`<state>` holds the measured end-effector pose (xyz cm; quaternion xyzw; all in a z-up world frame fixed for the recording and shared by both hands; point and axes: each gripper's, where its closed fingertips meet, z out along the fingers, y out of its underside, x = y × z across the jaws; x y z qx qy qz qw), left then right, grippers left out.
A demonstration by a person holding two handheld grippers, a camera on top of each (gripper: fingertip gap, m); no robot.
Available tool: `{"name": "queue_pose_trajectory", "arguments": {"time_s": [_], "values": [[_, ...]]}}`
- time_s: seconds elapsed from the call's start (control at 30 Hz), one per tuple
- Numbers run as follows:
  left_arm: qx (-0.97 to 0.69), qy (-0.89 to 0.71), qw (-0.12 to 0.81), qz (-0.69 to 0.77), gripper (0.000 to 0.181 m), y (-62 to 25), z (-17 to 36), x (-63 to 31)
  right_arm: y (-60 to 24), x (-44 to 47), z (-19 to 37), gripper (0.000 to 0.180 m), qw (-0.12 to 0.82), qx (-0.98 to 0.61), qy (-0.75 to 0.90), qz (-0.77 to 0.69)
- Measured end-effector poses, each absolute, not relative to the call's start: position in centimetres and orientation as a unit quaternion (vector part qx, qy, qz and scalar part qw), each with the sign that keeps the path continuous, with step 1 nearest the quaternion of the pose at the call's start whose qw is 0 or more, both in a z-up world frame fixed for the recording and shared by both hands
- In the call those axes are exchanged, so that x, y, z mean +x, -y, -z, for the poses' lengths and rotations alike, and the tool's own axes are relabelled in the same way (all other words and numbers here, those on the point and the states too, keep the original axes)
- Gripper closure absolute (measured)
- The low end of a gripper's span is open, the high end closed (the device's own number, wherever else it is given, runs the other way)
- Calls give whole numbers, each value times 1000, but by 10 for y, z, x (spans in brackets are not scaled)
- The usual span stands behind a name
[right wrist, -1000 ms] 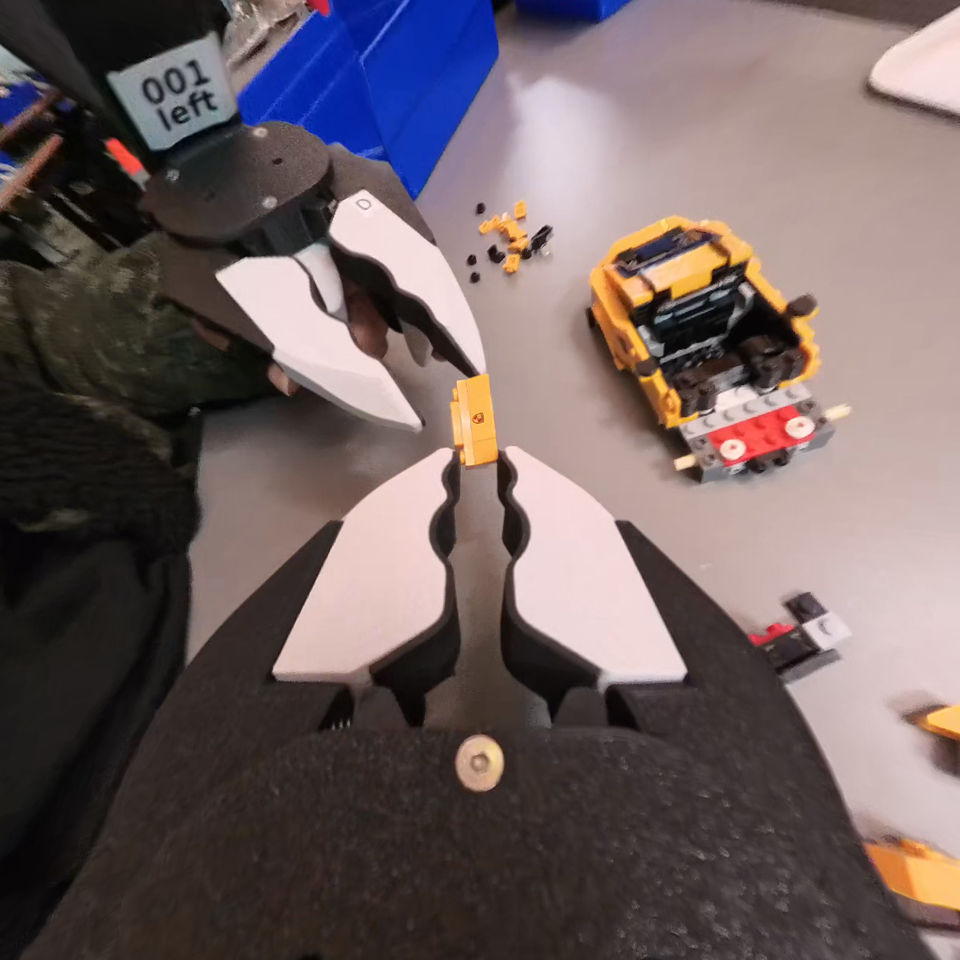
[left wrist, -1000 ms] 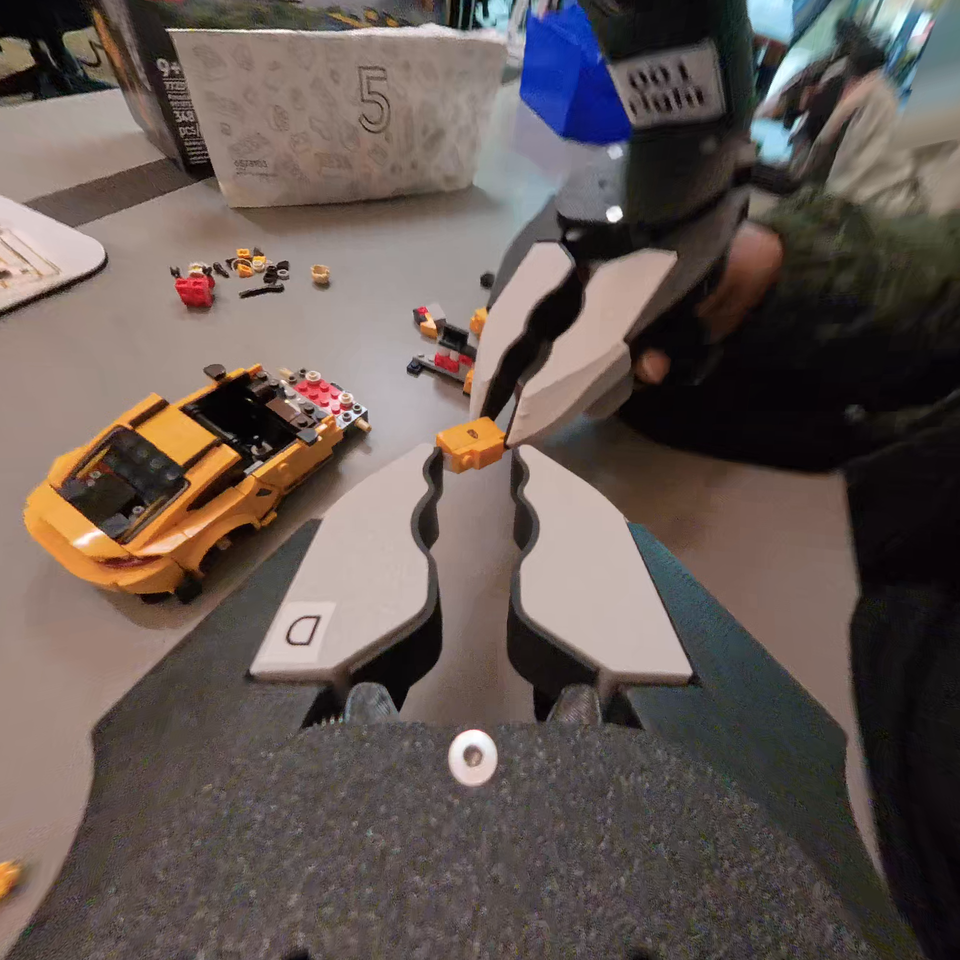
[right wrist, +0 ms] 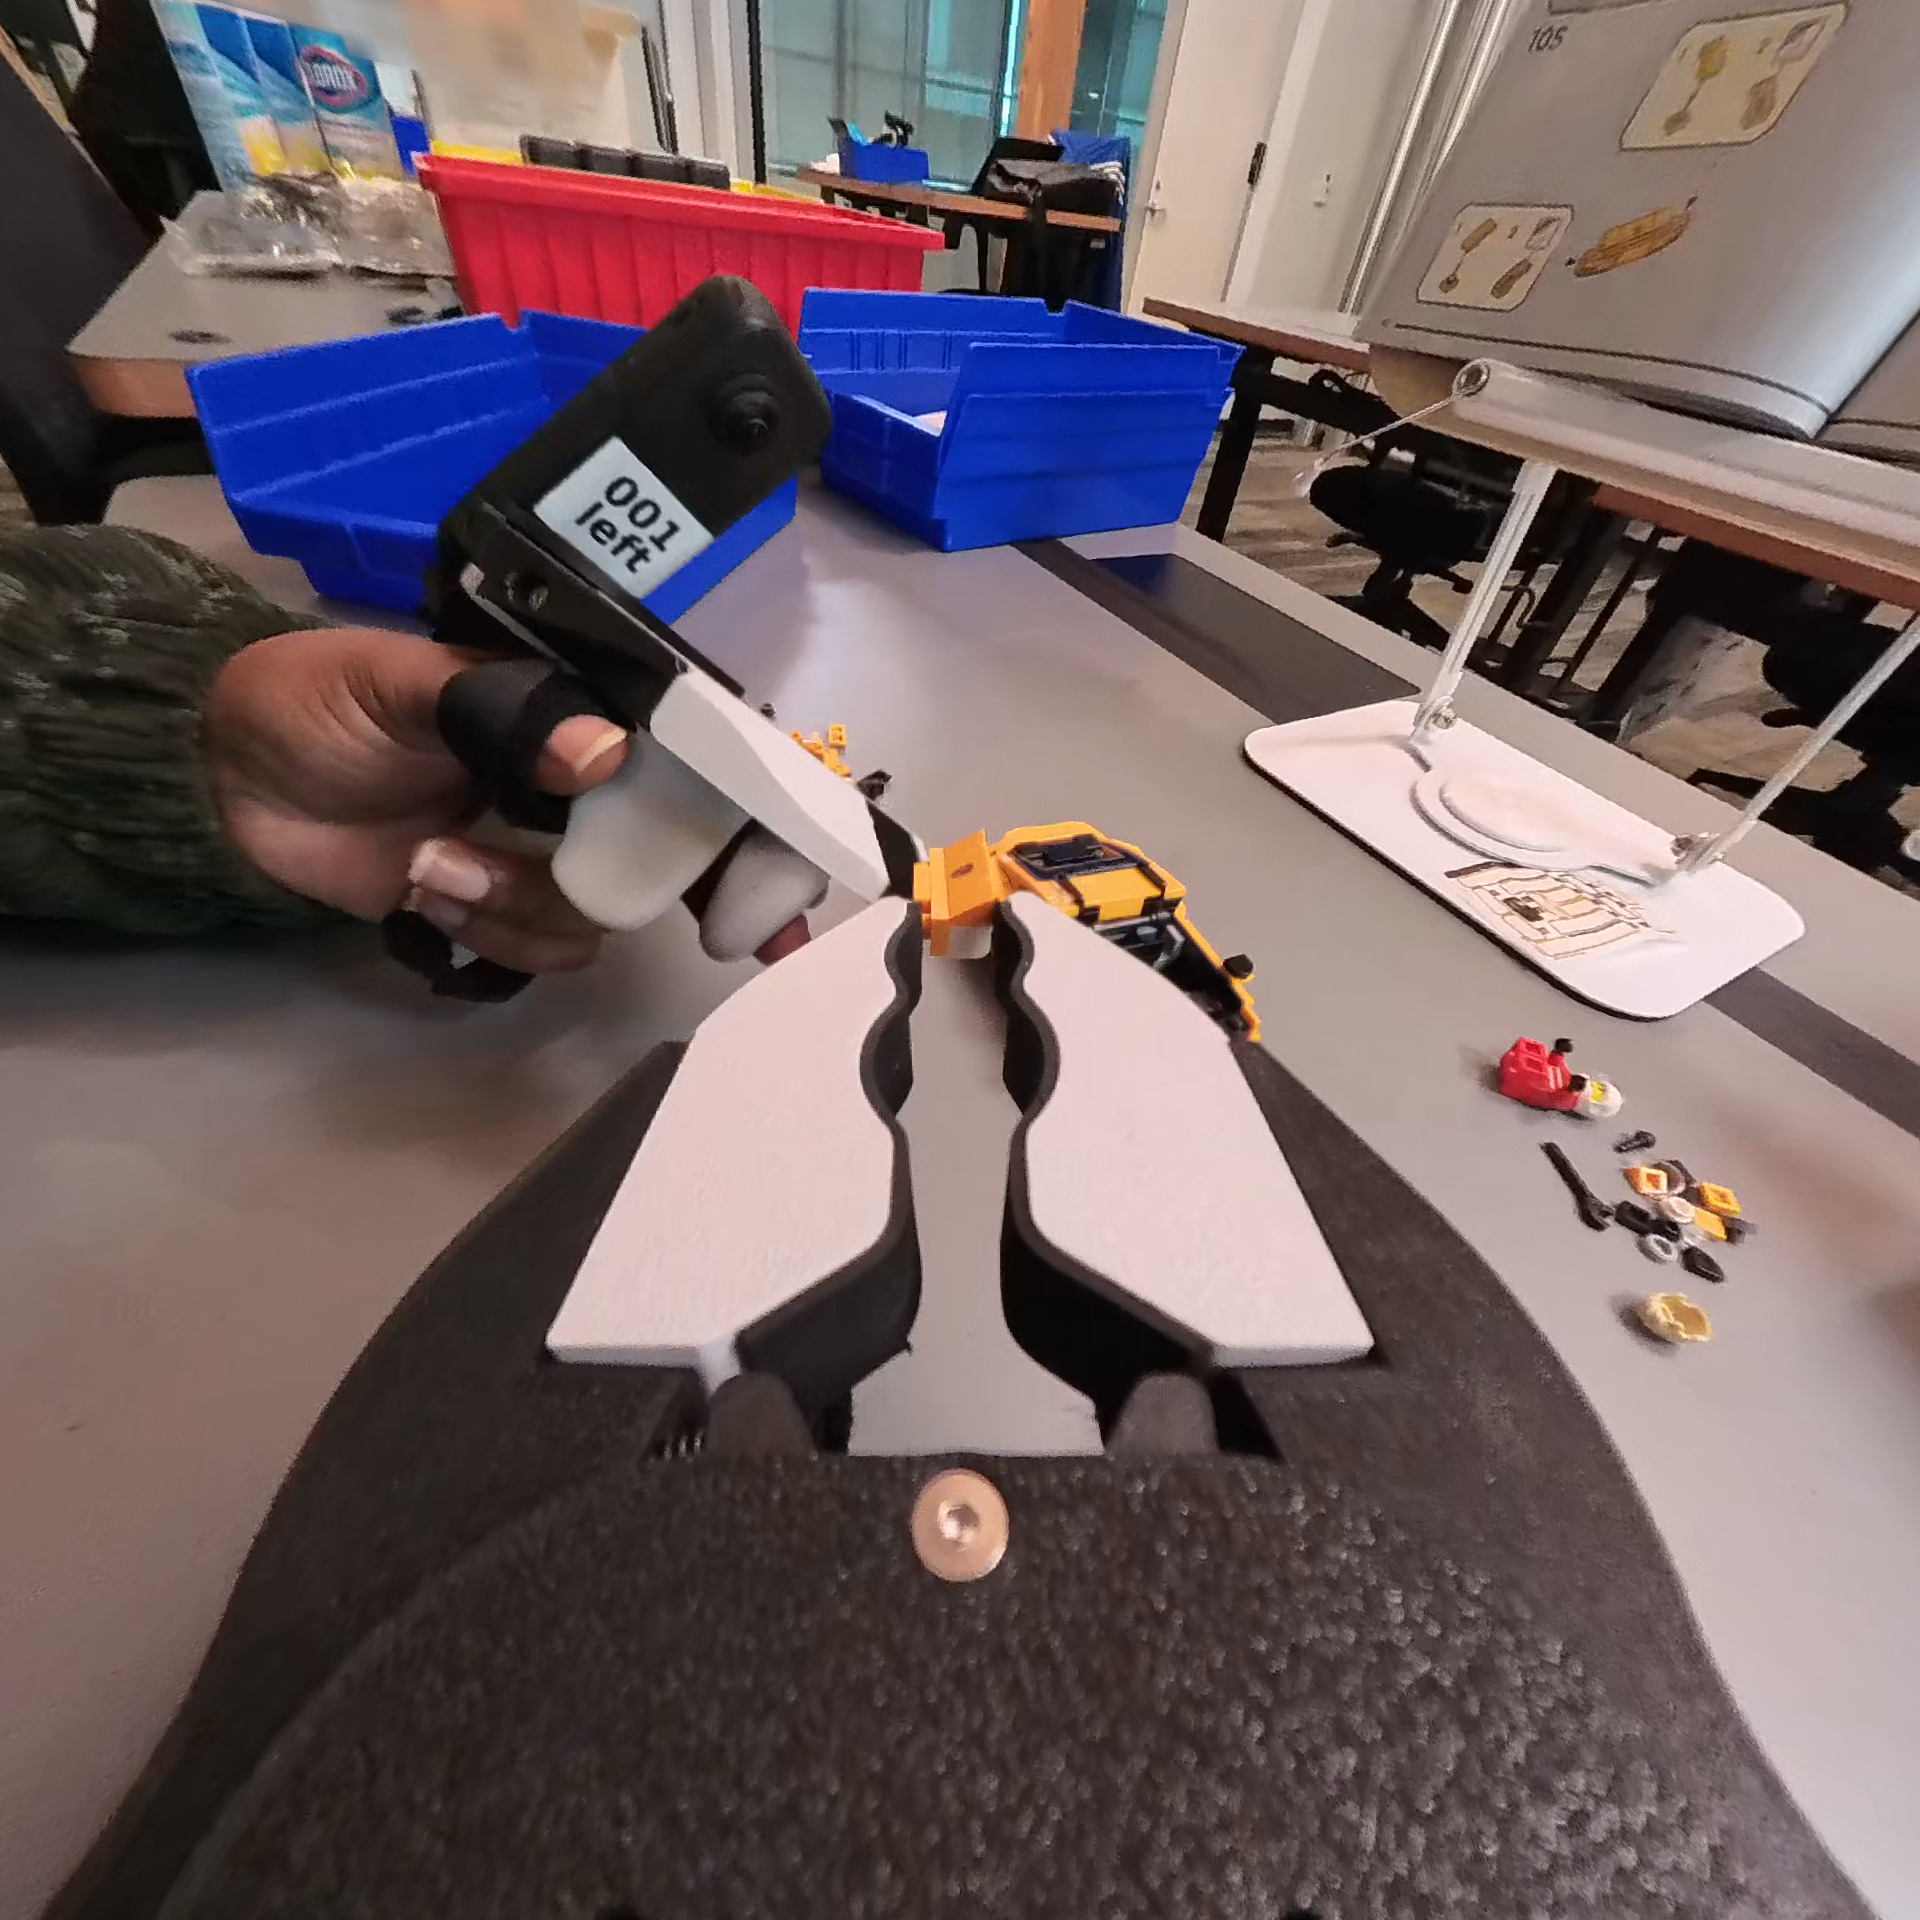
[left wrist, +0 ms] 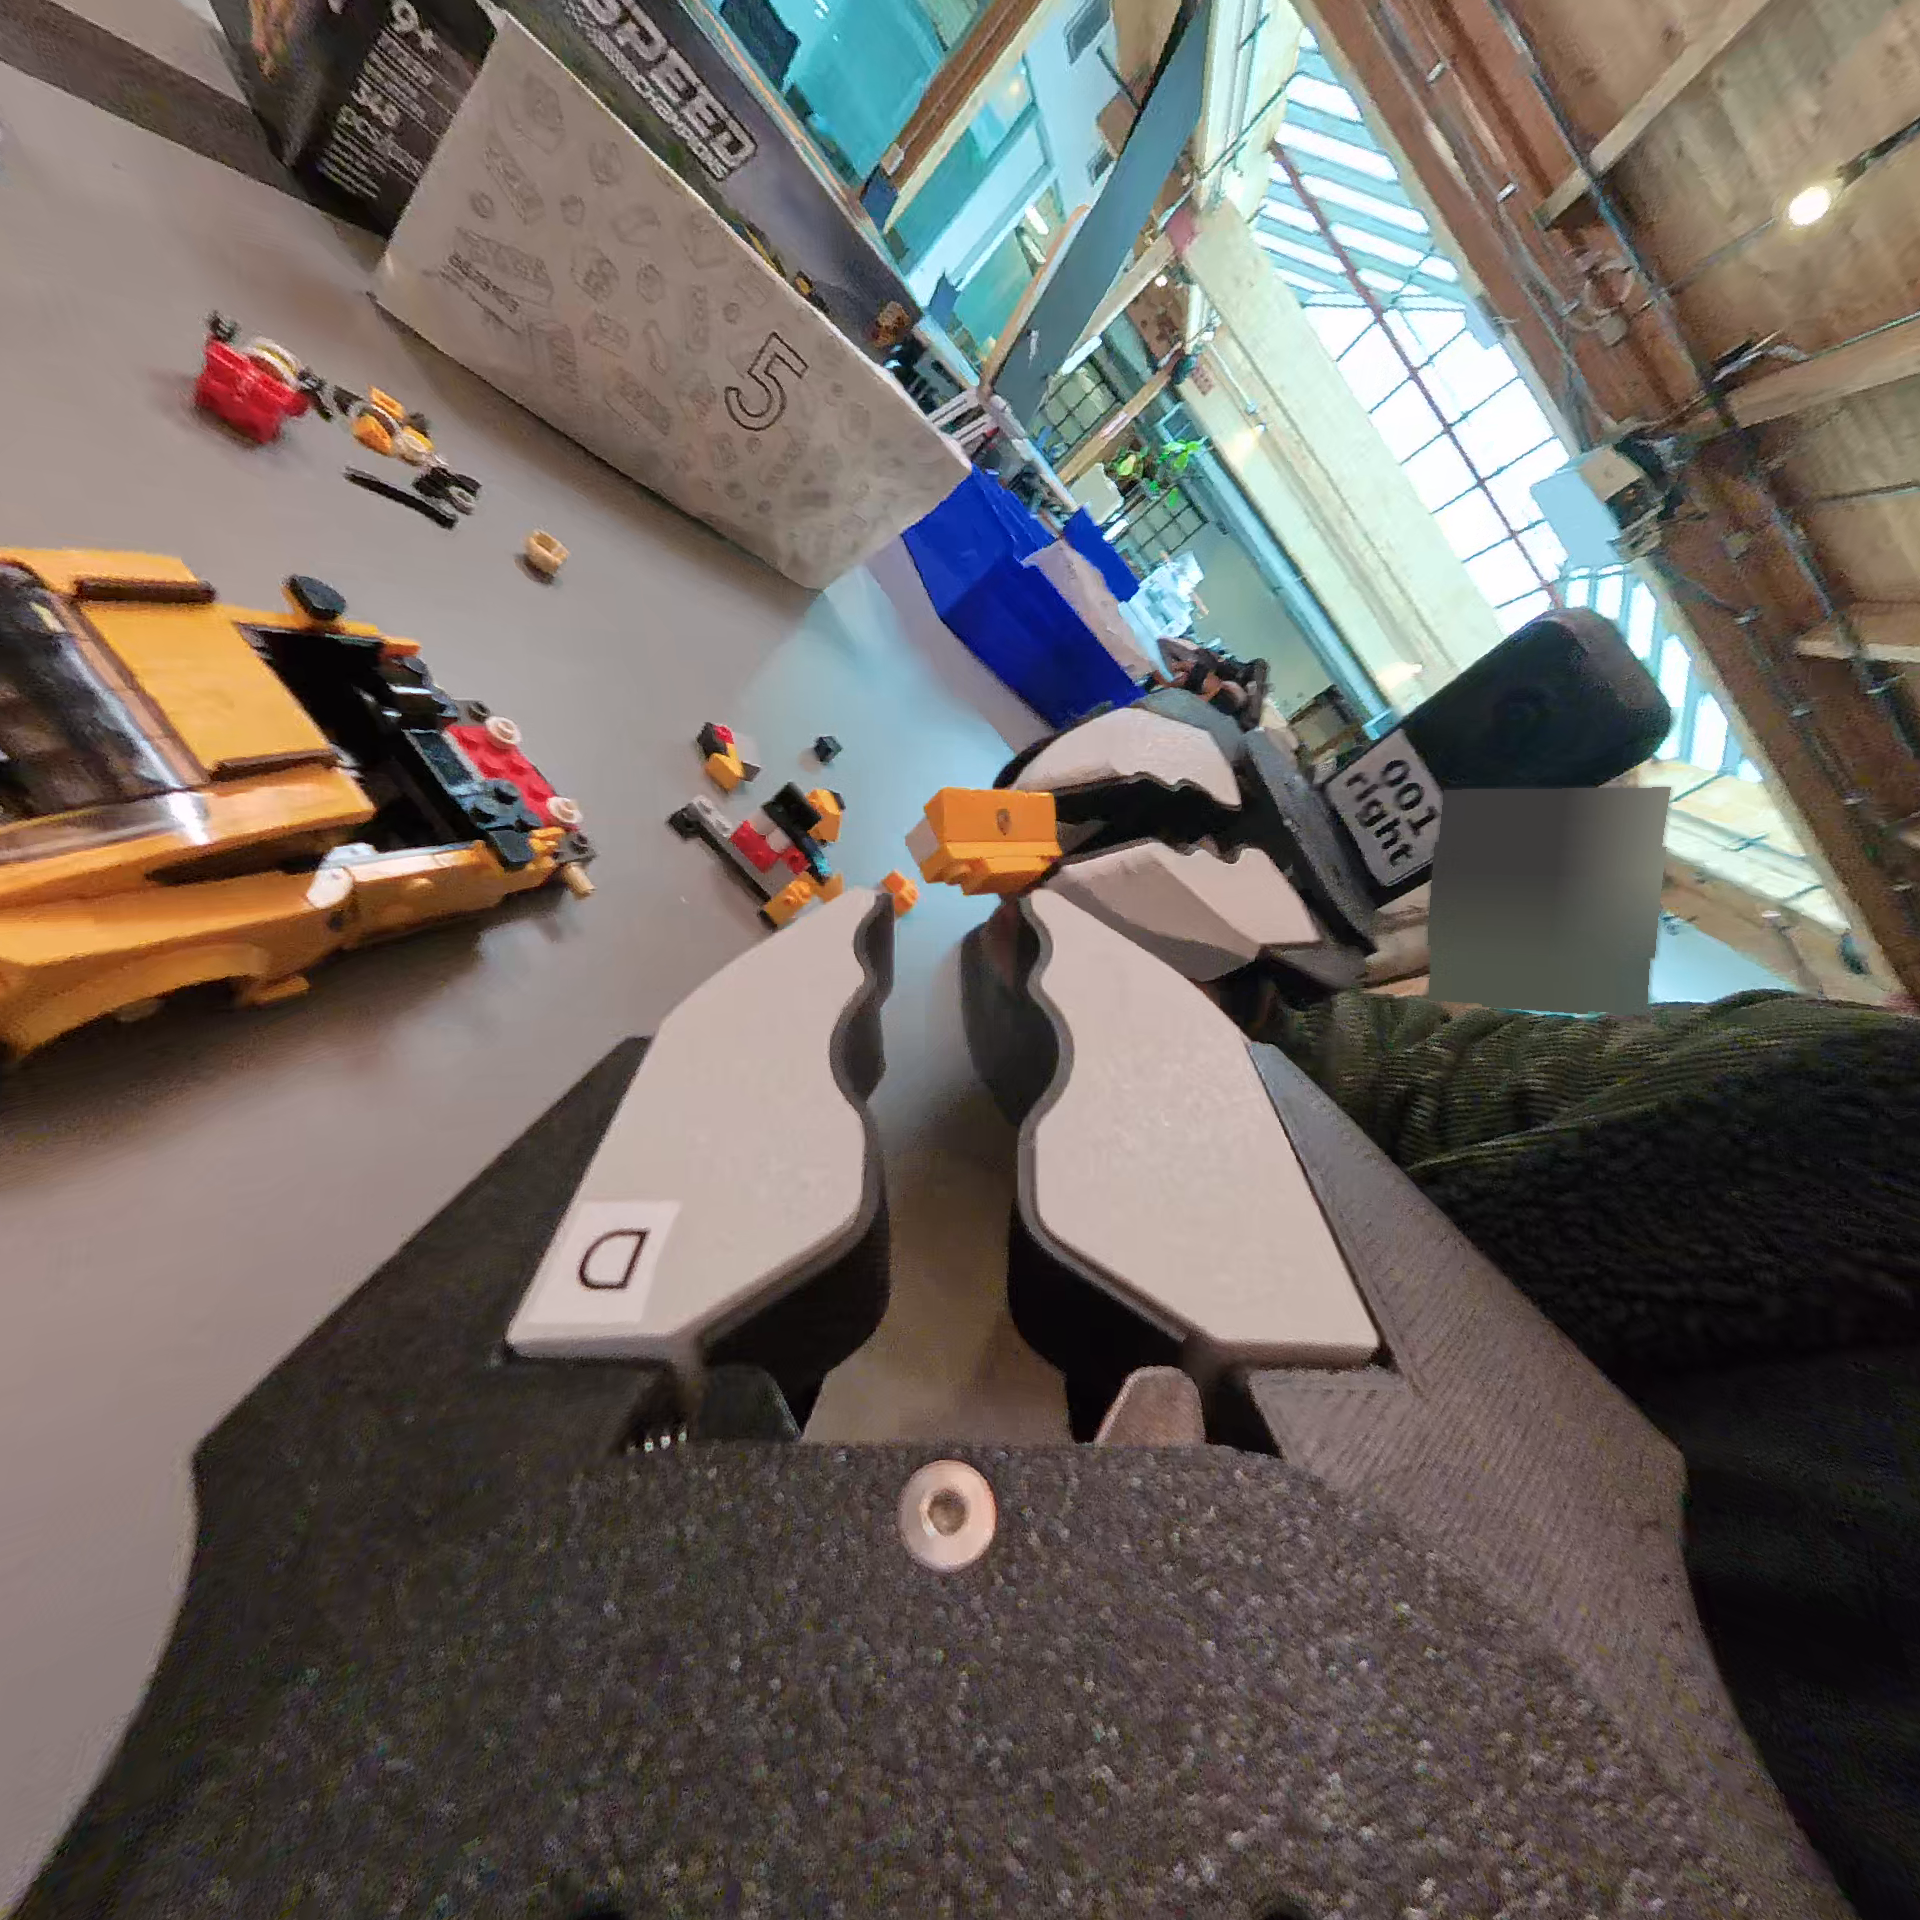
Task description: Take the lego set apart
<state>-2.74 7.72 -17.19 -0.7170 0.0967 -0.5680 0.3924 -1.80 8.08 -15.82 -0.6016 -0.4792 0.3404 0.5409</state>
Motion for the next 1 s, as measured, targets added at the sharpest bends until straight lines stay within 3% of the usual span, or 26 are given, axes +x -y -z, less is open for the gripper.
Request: {"name": "queue_pose_trajectory", "arguments": {"time_s": [0.07, 0.3, 0.5, 0.77, 1.0], "values": [[-701, -79, 378, 600, 157, -76, 168, -23, -80, -19, 160, 167, 543, -599, 484, -335], [-682, -77, 368, 627, 181, -75, 160, -28, -64, -24, 175, 178, 534, -568, 552, -297], [-741, -167, 379, 528, 181, -70, 177, -20, -47, -29, 194, 180, 510, -539, 617, -261], [-825, -273, 309, 385, 181, -59, 236, -17, -34, -18, 241, 180, 399, -550, 700, -217], [-832, -337, 307, 317, 180, -54, 254, -11, -36, -13, 238, 178, 397, -551, 701, -217]]}}
